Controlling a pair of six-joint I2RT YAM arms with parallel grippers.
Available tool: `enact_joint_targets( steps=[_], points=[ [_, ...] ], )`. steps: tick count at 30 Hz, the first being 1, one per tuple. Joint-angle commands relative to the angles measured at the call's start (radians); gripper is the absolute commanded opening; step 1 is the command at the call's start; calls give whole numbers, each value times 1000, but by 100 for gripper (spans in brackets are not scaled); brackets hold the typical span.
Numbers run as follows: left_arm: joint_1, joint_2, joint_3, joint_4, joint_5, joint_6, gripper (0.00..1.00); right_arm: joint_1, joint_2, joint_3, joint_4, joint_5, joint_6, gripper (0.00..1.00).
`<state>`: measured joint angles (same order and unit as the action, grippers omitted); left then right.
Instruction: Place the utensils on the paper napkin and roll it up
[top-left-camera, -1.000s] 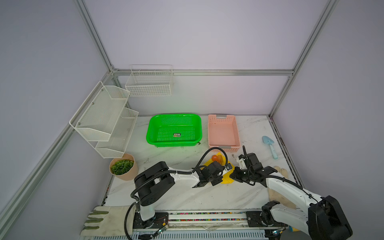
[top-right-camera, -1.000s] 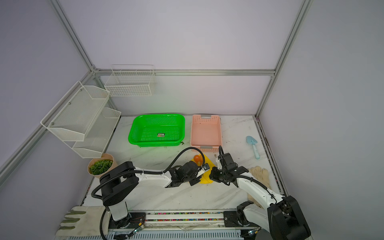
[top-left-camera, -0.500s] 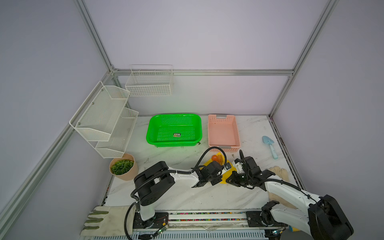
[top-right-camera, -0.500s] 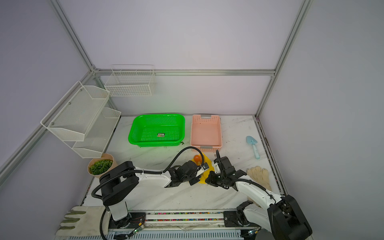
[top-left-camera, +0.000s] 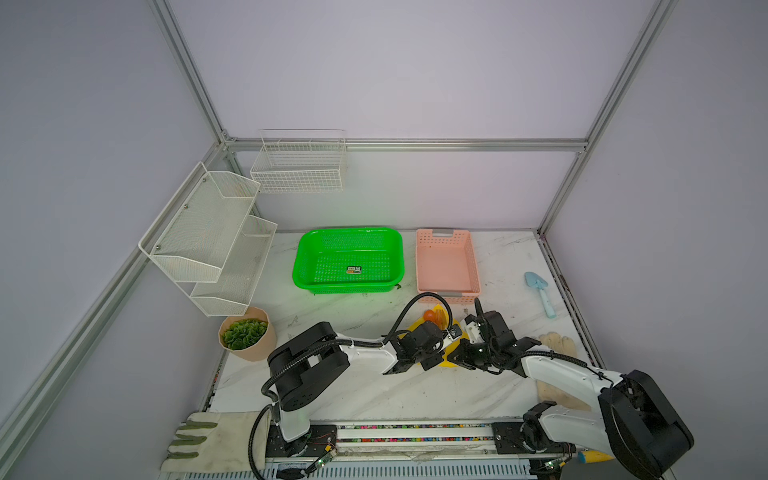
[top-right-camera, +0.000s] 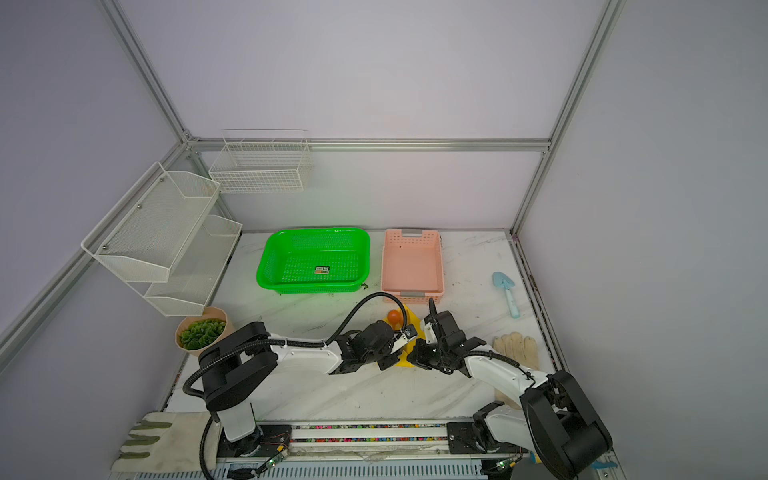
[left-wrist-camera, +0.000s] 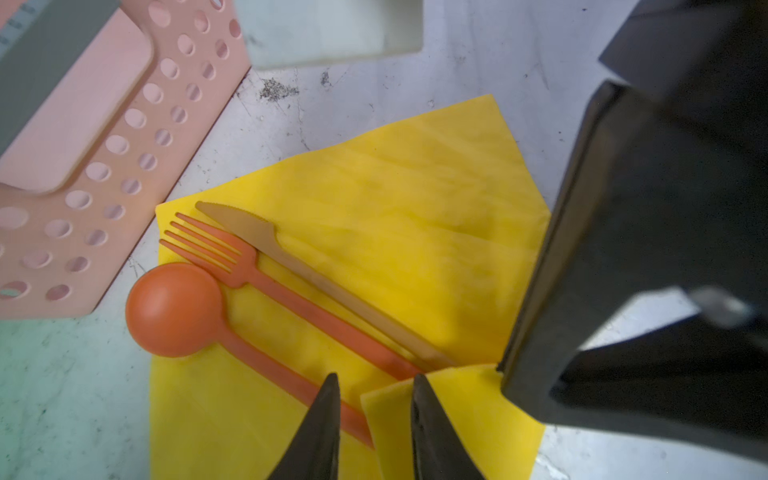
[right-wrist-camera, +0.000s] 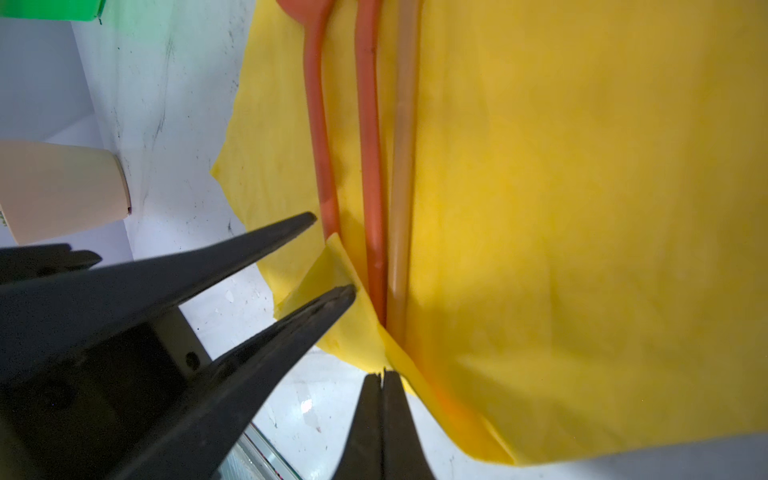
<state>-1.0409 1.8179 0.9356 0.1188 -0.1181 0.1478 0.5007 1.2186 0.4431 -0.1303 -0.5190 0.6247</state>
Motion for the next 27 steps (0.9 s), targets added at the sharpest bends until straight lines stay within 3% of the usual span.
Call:
enact_joint_targets(
  steps=[1,13,19,23,27],
  points=[
    [6,-42,-35,40,15,-21,29,8,25,-27,45,13,14,0],
    [8,-65,-30,21,22,-32,29,7,55,-57,50,59,10,0],
    [10,-198,-43,-47,35,-95,31,7,48,-57,38,81,20,0],
    [8,-303,-102,-49,116,-182,32,7,36,-55,31,87,23,0],
    [10,-311,-142,-45,203,-246,32,7,31,-55,28,88,24,0]
  ],
)
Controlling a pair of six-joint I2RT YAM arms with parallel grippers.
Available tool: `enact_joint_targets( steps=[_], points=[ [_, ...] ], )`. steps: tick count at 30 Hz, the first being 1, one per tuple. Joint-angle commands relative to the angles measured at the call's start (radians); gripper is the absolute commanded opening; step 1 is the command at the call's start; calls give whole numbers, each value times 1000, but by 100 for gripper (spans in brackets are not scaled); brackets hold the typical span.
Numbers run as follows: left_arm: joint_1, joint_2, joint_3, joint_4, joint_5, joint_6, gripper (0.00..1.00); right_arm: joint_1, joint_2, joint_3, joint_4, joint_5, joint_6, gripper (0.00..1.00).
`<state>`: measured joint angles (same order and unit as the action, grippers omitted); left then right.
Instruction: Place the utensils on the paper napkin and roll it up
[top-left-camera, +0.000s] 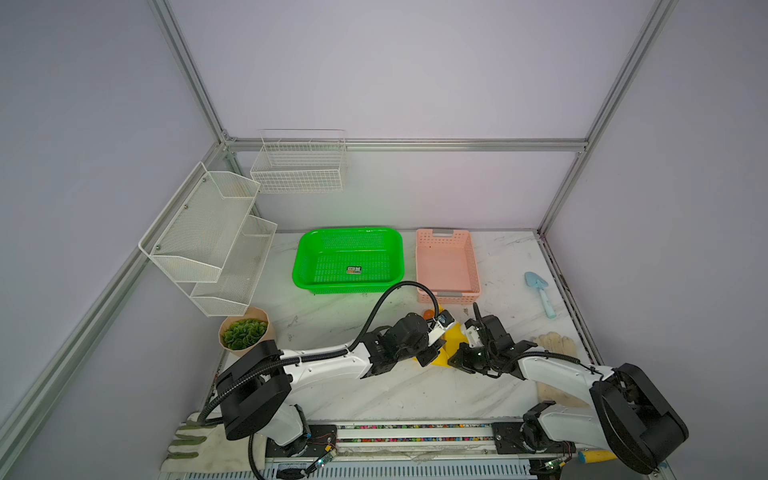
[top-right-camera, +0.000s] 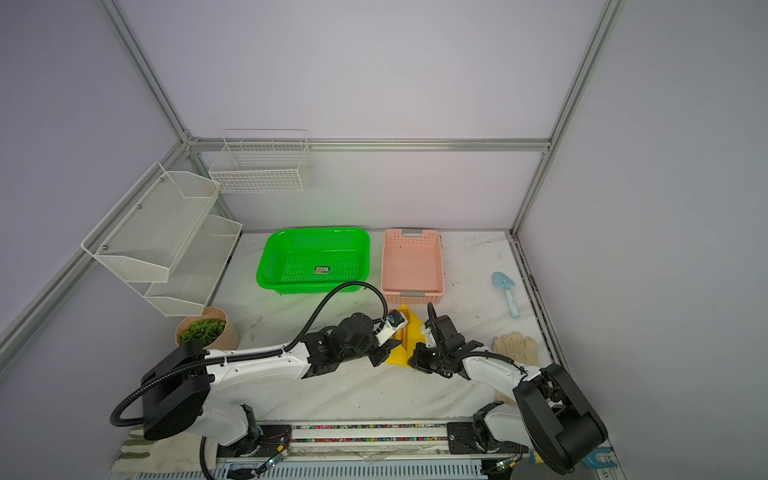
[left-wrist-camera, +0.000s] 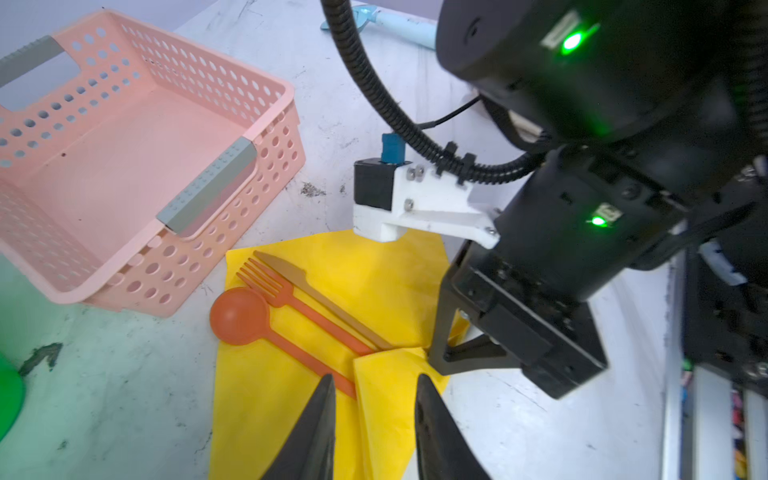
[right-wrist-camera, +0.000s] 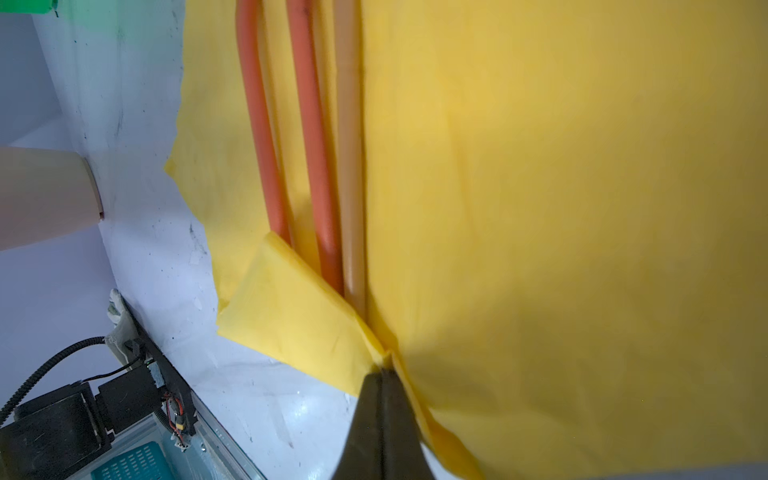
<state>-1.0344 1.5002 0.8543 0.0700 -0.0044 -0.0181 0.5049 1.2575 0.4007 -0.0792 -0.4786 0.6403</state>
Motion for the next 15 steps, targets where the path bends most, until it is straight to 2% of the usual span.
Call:
enact_joint_targets(
  steps=[1,6,15],
  points=[
    [4,14,-68,10,98,-94,32,2,-10,-10,-25,51,9,0],
    [5,28,-134,118,62,-166,31,4,-11,3,-36,52,6,0],
    [23,123,-132,171,103,-233,31,3,-28,4,-44,55,10,0]
  ],
)
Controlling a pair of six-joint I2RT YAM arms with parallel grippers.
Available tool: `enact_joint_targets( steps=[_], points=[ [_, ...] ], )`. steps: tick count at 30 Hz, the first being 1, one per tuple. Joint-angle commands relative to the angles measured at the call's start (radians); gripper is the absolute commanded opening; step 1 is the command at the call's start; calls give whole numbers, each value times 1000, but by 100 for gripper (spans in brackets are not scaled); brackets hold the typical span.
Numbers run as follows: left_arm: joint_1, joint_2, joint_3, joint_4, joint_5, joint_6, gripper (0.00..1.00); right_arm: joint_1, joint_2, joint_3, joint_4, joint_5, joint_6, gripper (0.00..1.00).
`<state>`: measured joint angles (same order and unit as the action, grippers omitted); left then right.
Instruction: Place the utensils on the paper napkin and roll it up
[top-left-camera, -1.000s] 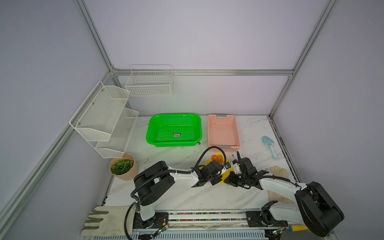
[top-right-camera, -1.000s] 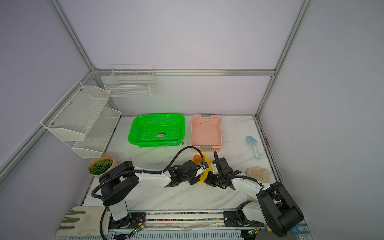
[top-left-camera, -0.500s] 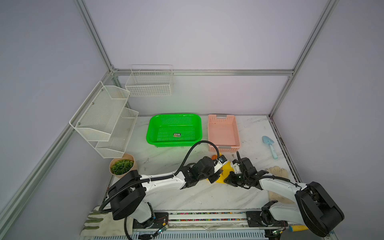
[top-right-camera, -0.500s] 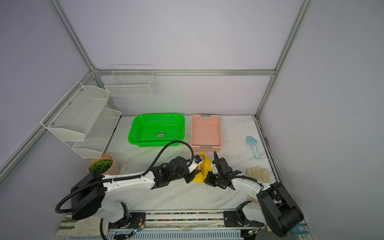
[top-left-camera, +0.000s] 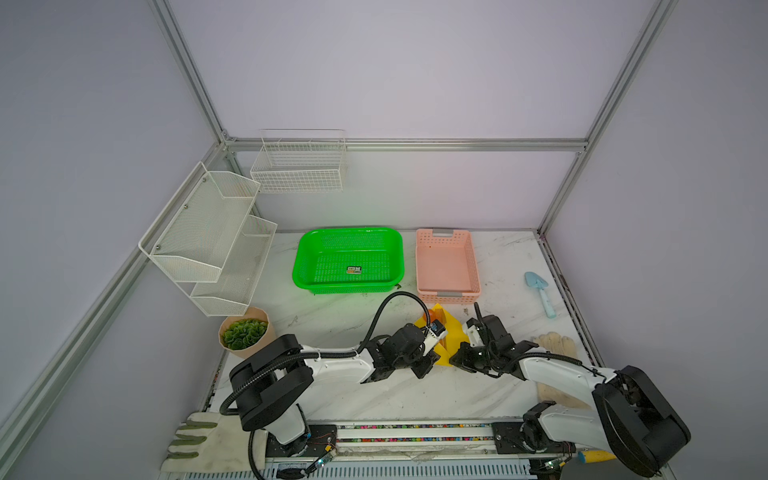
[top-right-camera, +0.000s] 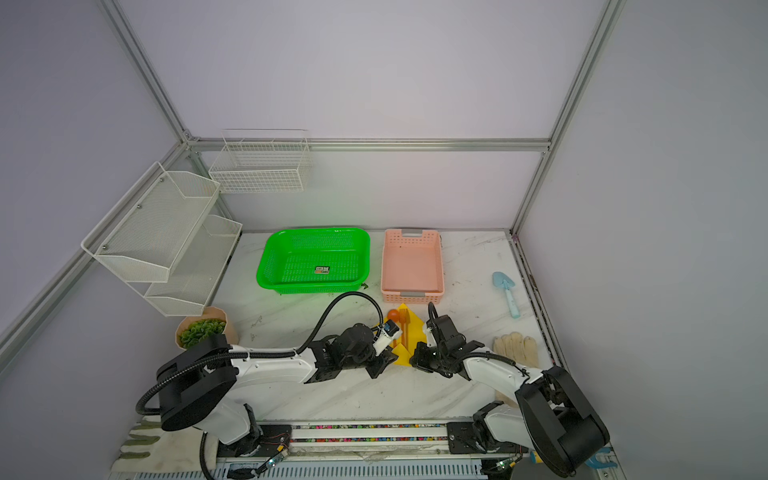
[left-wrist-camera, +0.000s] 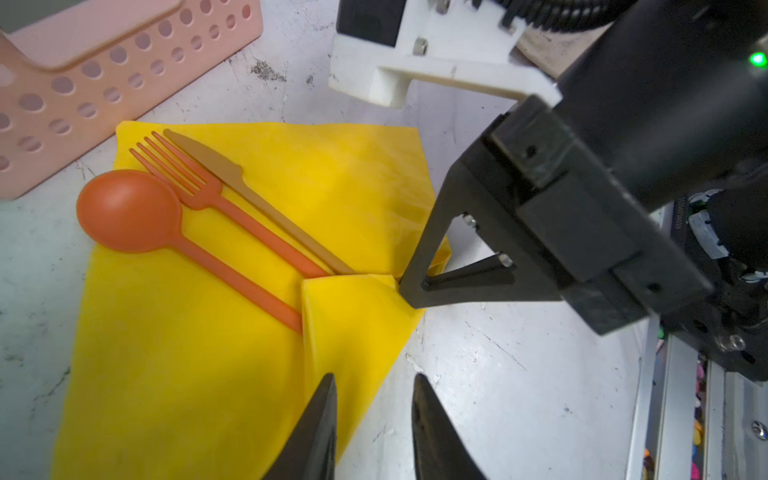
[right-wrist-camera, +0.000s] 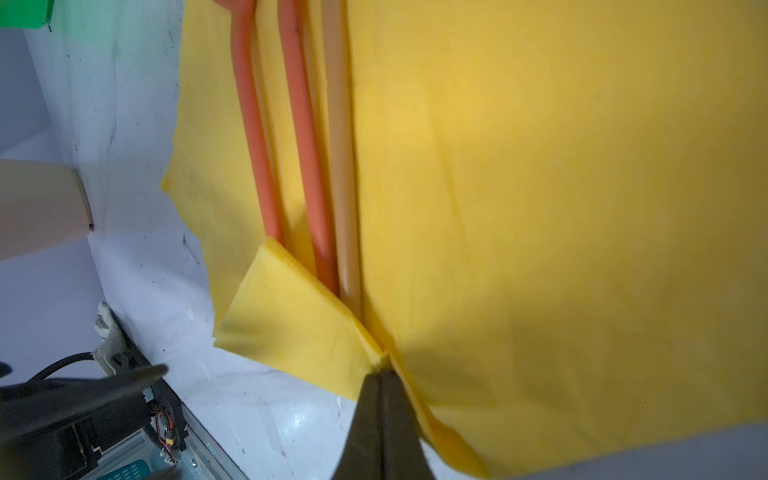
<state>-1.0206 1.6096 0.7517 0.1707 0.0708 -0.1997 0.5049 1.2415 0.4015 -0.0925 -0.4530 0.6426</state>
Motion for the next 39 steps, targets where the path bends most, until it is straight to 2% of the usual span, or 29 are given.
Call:
enact_joint_targets(
  steps=[1,26,39],
  points=[
    [14,22,-31,77,33,-56,30,3,-12,2,-30,29,9,0],
    [36,113,-55,69,56,-94,24,3,-5,0,-25,18,14,0],
    [37,125,-98,66,20,-106,21,3,-19,14,-48,26,15,0]
  ],
)
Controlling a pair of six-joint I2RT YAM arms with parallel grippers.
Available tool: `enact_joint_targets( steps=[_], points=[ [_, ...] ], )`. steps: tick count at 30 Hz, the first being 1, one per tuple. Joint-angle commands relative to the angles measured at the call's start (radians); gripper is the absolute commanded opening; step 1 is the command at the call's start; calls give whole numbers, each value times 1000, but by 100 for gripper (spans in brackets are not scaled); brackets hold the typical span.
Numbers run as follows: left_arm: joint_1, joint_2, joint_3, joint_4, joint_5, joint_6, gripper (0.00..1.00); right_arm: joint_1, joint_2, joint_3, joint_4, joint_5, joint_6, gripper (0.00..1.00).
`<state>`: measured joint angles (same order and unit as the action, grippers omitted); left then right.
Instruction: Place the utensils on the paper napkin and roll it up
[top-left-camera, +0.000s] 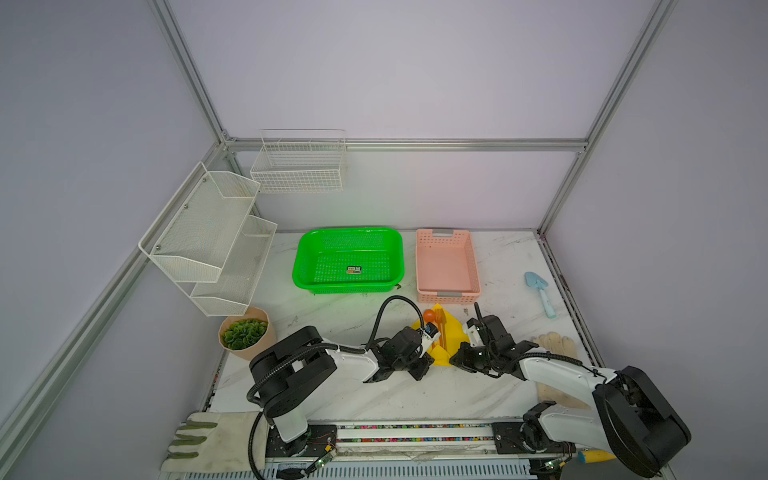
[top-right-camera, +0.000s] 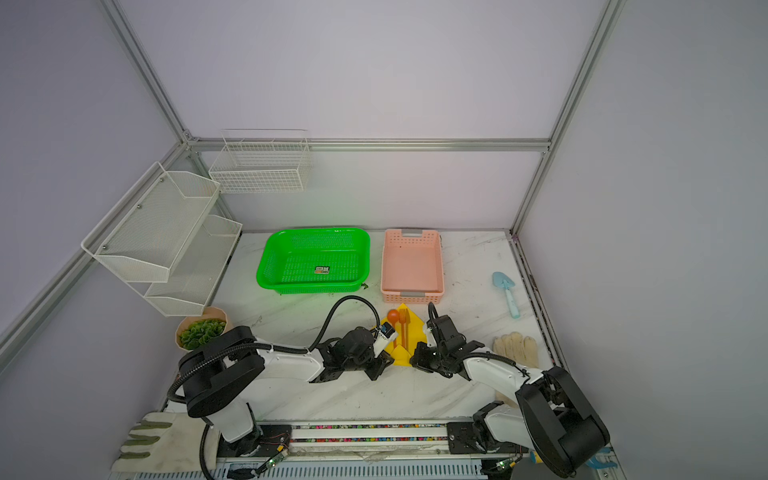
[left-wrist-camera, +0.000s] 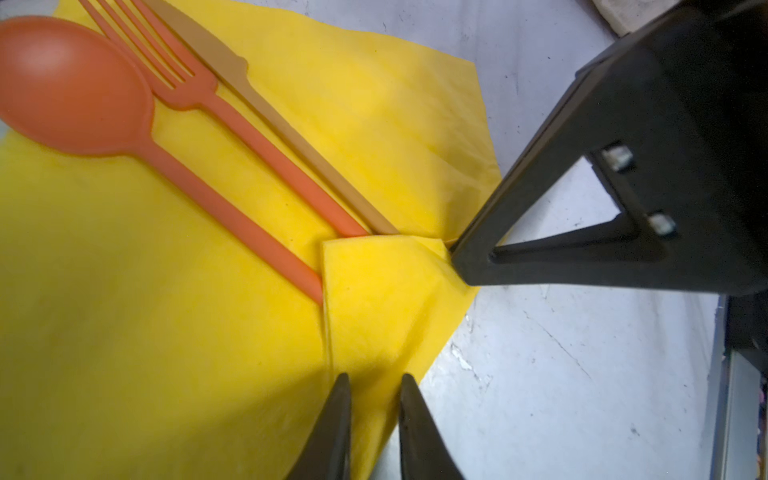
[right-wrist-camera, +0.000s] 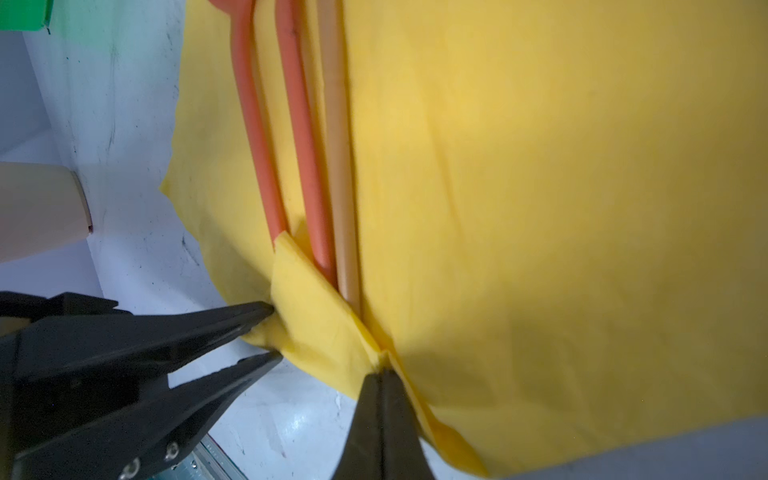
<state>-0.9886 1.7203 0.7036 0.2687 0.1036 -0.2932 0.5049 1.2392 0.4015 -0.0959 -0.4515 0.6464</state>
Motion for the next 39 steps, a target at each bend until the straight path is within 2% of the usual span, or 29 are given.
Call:
enact_joint_targets(
  steps=[1,39],
  points=[
    [6,13,-53,-32,-15,-12,21,3,-18,13,-46,26,11,0],
    [22,-40,-131,-105,-86,-50,20,4,-28,30,-102,72,-1,0]
  ],
)
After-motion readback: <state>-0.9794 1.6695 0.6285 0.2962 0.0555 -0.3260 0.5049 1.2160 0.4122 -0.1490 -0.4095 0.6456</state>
